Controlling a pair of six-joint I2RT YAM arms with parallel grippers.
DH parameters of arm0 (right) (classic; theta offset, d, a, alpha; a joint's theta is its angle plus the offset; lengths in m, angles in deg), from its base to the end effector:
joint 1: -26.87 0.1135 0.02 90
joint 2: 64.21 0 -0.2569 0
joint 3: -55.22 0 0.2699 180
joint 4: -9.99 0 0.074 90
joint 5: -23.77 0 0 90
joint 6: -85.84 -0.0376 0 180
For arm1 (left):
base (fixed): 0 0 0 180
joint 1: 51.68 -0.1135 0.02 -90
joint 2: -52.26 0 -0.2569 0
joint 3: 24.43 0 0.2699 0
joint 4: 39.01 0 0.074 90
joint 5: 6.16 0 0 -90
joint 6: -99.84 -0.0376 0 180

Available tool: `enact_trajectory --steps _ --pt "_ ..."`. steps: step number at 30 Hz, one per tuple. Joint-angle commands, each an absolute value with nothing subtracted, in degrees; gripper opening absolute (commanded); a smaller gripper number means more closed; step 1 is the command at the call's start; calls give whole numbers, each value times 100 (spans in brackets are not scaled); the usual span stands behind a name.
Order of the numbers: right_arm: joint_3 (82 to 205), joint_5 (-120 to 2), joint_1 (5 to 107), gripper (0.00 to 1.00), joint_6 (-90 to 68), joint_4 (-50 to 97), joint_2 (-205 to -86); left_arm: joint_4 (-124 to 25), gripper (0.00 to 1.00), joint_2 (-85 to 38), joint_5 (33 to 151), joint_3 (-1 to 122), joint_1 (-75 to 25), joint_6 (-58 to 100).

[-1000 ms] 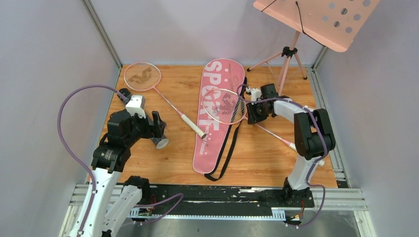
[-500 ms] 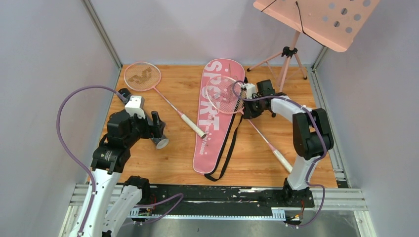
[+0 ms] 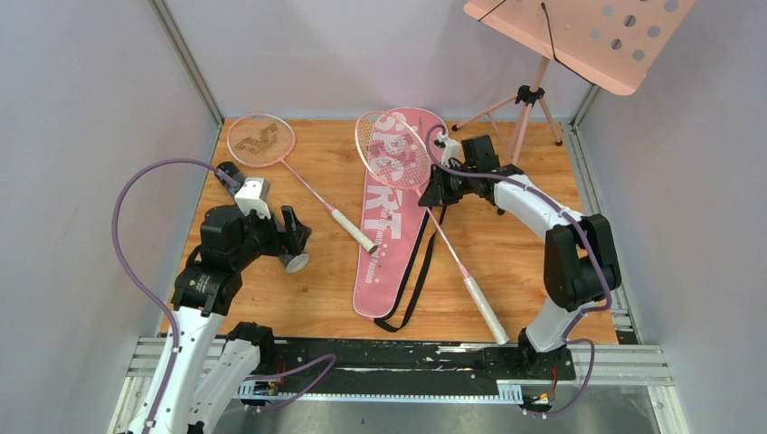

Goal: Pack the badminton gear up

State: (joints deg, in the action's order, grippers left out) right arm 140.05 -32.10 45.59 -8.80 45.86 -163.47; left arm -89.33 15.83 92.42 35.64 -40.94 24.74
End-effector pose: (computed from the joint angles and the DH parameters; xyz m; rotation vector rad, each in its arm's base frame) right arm 0.3625 0.1451 0.2189 -0.5658 2.3817 0.9092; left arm 0.1560 -0.0353 0.3244 0.0204 2.0582 -0.4317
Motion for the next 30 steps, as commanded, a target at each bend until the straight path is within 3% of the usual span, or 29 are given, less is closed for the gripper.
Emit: enact_trajectory --steps 1,8,19,23,30 --pt "13818 -2965 4998 0 -2245 3974 -15559 -8240 95 1481 10364 3429 -4105 3387" --pt "13066 -3748 6176 0 -2948 3239 -14567 -5805 95 983 12065 3373 -4105 4389" --pt "12377 -4232 6794 0 -3353 2716 -13726 -5560 98 -35 11787 4022 -4105 4521" --pt "12256 -4158 6805 0 -3246 2533 -13559 -5137 83 -452 12134 4026 -4101 4728" --pt "11942 -3561 6798 7 -2927 1873 -13377 -4488 34 -953 12687 4015 -4095 4921"
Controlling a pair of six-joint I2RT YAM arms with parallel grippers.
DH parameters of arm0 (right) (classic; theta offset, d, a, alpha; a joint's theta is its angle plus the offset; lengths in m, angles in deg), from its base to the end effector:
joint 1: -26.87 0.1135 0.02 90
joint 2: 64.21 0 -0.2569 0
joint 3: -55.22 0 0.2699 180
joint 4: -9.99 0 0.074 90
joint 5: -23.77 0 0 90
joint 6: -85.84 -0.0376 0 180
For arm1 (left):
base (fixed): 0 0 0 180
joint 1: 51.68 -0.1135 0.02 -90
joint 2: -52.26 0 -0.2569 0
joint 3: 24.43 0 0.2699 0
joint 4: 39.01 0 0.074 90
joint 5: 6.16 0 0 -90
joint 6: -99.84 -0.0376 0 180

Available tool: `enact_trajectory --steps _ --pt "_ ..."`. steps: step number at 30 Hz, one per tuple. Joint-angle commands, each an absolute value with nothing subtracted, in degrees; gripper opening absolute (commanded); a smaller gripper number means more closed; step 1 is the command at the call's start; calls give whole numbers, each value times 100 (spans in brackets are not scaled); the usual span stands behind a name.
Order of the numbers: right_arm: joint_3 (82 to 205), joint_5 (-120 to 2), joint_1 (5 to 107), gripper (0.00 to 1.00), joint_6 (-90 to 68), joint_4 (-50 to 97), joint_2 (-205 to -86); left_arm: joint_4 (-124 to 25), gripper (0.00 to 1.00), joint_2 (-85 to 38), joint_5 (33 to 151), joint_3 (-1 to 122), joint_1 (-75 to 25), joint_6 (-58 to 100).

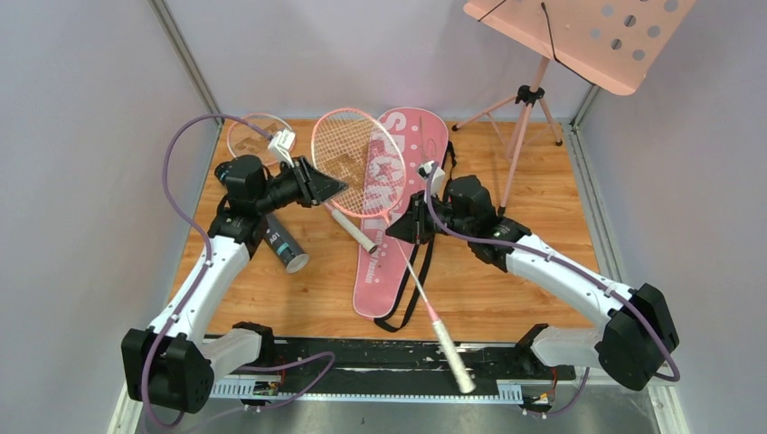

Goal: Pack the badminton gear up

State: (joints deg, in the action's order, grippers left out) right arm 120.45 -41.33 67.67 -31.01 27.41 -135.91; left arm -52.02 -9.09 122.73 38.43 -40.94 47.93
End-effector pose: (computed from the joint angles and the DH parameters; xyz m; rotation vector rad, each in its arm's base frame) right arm 0.2216 0.2122 0.2832 -0.5620 2.0754 1.1614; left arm 0.2587 -0.0731 0.3255 0.0797 1.8888 -1.1973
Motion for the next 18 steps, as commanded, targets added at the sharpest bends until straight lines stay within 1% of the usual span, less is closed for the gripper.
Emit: enact_trajectory --steps 1,3,4,6,7,8,10,12,14,17,18 --pt "11921 -3339 6788 9 -2906 1817 -13388 -4437 30 -957 12733 4006 -4098 4930" --pt "11886 -2983 6773 15 -2913 1771 -13380 -4161 20 -943 12971 3951 -4097 4994" --pt "11839 -2845 6773 19 -2979 1740 -13355 -3859 18 -935 13194 3918 -4096 5133" --pt "11741 -2562 6774 26 -3128 1627 -13246 -3283 10 -909 13425 3828 -4097 5534" --pt "11693 -2434 6772 28 -3206 1568 -13189 -3070 2 -907 13501 3803 -4096 5672" --pt "11650 -2322 6769 30 -3267 1534 -13121 -2745 0 -908 13627 3814 -4098 5914" --pt "11539 -2190 6761 31 -3340 1521 -12982 -2549 0 -886 13758 3894 -4098 6038" --pt "11359 -2085 6720 28 -3452 1433 -12772 -2708 0 -838 13810 4023 -4103 5868" --pt "11139 -2082 6704 24 -3623 1260 -12543 -3025 0 -793 13809 4154 -4104 5589" --pt "10807 -1984 6704 11 -3999 836 -12259 -3170 0 -765 13845 4218 -4105 5476" --pt "10656 -1930 6704 5 -4220 599 -12189 -3144 0 -759 13852 4202 -4105 5485"
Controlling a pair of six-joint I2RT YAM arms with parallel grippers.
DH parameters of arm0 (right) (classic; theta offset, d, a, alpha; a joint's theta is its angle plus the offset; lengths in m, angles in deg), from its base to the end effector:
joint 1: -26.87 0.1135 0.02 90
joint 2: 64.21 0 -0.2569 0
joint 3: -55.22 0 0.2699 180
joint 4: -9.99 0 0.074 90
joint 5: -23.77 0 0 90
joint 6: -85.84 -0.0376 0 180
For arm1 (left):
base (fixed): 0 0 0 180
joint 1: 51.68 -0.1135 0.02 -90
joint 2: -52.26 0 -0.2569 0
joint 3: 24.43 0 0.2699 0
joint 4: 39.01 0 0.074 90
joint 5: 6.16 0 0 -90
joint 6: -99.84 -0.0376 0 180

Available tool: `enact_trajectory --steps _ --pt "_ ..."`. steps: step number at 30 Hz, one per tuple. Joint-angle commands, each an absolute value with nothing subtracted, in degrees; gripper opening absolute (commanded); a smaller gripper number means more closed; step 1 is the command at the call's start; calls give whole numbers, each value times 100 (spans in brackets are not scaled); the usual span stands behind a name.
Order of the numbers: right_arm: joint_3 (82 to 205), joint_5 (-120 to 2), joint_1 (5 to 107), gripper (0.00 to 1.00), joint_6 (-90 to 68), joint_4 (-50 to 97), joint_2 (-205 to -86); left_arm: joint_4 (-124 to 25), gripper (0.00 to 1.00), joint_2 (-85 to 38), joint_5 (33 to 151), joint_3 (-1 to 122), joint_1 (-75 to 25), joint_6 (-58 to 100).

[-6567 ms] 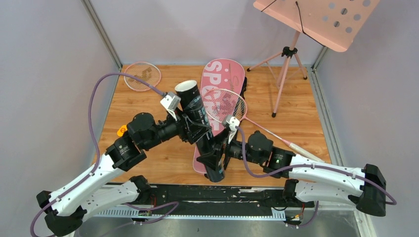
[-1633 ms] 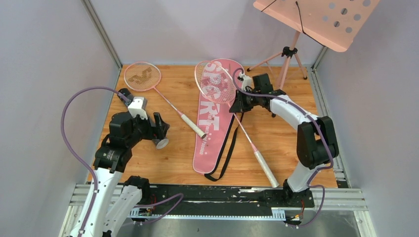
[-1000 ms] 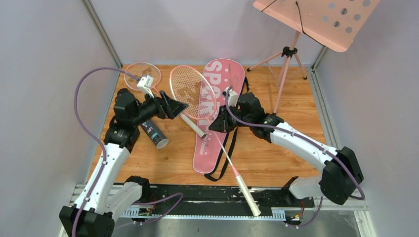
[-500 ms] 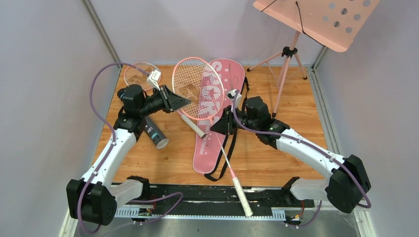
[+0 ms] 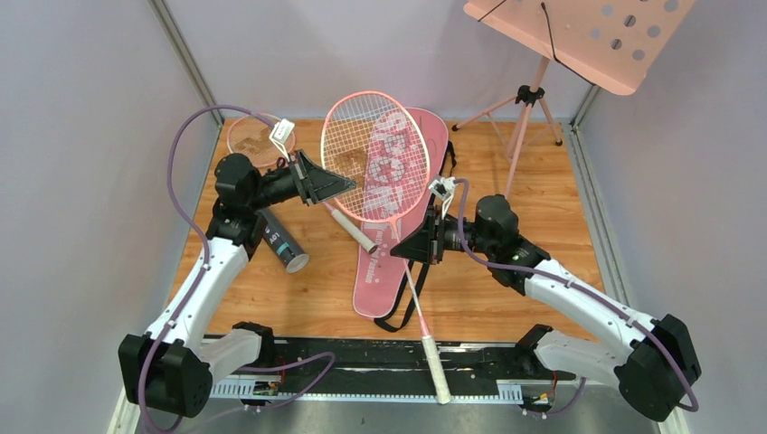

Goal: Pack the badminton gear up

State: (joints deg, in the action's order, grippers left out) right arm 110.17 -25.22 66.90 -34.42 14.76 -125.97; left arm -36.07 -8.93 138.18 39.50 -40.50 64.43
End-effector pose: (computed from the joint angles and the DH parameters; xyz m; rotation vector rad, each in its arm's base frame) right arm 0.1884 0.1904 0.2873 -0.7395 1.8438 1.4735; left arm 0.2504 -0.0806 0.3610 0.2383 1.7304 -1.5661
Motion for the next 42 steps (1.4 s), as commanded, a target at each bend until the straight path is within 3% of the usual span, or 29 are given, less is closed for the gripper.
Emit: enact_trajectory --steps 1,2,3,4,6,8,14,20,26,32,39,42 --pt "10595 -1871 6706 0 -4373 381 -12138 -3155 0 -759 13844 4194 -4105 5480" --pt "10492 -1847 6704 0 -4495 192 -12094 -3199 1 -760 13830 4203 -4105 5452" --pt "10449 -1860 6704 0 -4594 73 -12064 -3419 10 -764 13731 4220 -4105 5347" --pt "10419 -1940 6704 0 -4666 4 -12037 -3586 36 -776 13655 4295 -4105 5266" --pt "10431 -2221 6703 0 -4813 36 -12001 -4201 70 -785 13425 4419 -4105 4954" --pt "10555 -2612 6695 0 -4871 387 -11972 -4926 80 -744 13165 4505 -4098 4500" --pt "10770 -3669 6381 0 -4845 1470 -12121 -6679 79 -417 12071 4284 -3955 3440" --pt "10229 -3612 5489 0 -5340 1855 -12183 -7202 73 -325 10741 4009 -3314 3081" --pt "10395 -4525 5332 0 -5280 3439 -12140 -7149 69 -705 9034 3856 -1648 3134" --pt "9954 -5000 5340 0 -5336 4048 -11546 -6877 65 -2099 7835 4207 -330 3191" --pt "9676 -5703 5332 0 -5360 4534 -10784 -6258 63 -3949 8059 4815 105 3327" --pt "9641 -5914 5337 0 -5199 4665 -10622 -6366 66 -4549 7705 5139 395 3130"
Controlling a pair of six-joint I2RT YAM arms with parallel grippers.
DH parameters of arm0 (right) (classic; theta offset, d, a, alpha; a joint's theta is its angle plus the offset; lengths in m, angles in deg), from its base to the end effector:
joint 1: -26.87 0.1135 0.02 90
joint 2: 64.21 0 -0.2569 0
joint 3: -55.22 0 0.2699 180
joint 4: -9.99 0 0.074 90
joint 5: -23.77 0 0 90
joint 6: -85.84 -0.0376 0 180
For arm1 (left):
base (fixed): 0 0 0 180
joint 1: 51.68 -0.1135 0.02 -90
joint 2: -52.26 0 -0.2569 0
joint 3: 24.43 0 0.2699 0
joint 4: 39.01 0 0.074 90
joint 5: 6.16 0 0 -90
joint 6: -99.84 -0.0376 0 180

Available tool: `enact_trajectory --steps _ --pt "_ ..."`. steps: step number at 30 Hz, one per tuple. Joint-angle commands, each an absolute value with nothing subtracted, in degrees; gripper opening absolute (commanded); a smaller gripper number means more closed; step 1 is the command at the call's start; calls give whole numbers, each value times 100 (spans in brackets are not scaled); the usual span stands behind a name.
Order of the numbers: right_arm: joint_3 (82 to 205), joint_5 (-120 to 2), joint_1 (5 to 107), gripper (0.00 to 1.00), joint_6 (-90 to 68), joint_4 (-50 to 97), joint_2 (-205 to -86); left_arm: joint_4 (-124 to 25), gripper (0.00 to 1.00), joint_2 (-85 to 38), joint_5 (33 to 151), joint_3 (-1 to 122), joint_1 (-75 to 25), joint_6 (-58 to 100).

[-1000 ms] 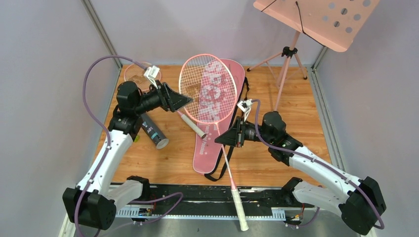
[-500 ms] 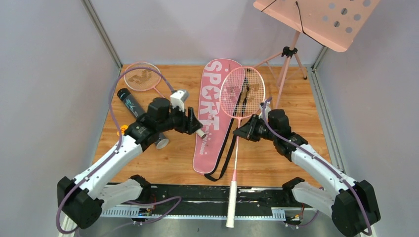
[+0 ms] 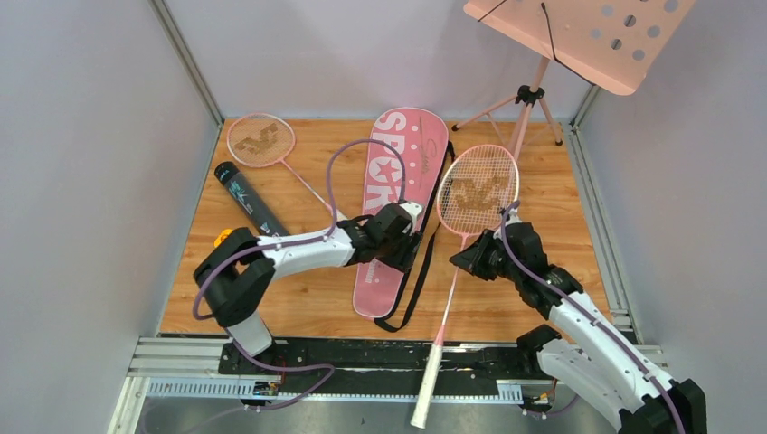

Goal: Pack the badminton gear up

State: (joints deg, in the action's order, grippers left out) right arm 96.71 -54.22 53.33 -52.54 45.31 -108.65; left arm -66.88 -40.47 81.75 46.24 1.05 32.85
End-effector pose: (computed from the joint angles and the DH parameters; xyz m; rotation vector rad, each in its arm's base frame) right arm 0.1694 0.0930 0.2109 0.3348 2.3701 0.9040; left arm 0.2156 -0.2810 0.1834 0.6294 2.4375 -0.5273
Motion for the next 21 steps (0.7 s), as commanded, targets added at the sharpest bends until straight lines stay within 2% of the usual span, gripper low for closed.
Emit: enact_trajectory --steps 1,5,17,21 --pt "9611 -5957 5333 0 -5200 4696 -10565 -6417 69 -4641 7601 5300 503 3046" --pt "9465 -6045 5333 0 -5222 4693 -10353 -6621 71 -5059 6949 5553 672 2966" --pt "9232 -6026 5338 0 -5186 4642 -10098 -6726 57 -5561 6530 5665 795 3068" --pt "9181 -5891 5337 0 -5212 4536 -10107 -6668 47 -5536 6472 5626 826 3051"
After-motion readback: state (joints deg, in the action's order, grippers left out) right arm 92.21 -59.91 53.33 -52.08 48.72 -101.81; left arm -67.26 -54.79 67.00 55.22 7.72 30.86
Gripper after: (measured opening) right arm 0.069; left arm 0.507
